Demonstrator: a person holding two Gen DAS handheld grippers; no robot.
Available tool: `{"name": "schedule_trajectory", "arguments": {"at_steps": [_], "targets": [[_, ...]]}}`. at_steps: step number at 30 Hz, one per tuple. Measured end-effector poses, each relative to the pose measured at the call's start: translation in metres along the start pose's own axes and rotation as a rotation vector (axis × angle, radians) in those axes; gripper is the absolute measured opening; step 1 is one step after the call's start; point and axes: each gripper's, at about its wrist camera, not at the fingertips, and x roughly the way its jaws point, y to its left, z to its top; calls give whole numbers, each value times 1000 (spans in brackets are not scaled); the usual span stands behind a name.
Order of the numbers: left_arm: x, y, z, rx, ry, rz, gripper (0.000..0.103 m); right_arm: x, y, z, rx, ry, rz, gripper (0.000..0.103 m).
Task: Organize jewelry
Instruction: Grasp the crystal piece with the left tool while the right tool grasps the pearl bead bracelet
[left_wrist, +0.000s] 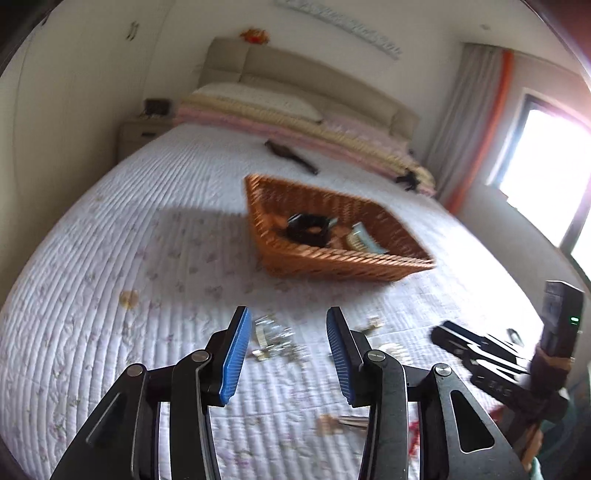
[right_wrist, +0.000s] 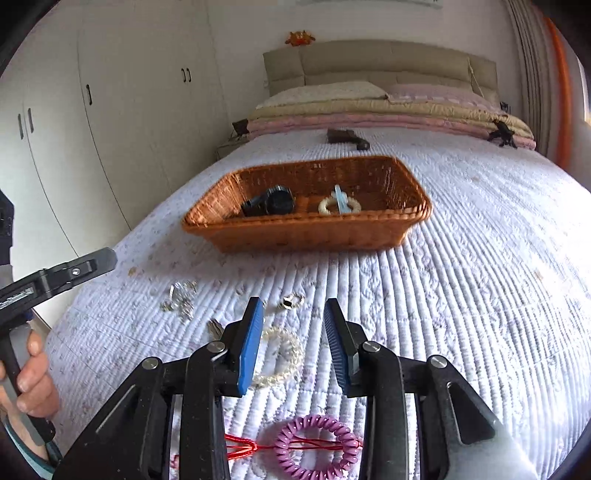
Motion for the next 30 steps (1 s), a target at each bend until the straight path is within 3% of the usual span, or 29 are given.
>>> {"name": "schedule_trajectory", "arguments": {"at_steps": [2, 12, 20, 30], "targets": [[14, 10, -7, -18, 26, 44, 43, 10, -4, -4, 10, 49, 19, 37], [47, 26, -8, -109, 124, -5, 43, 30, 5, -18, -33, 140, -13, 37], [66, 20, -5, -93, 162, -15, 43, 41, 12, -19, -67, 164, -25, 37], [73, 3, -9, 14, 162, 74, 43, 47, 15, -19, -78, 173, -47, 37]]}}
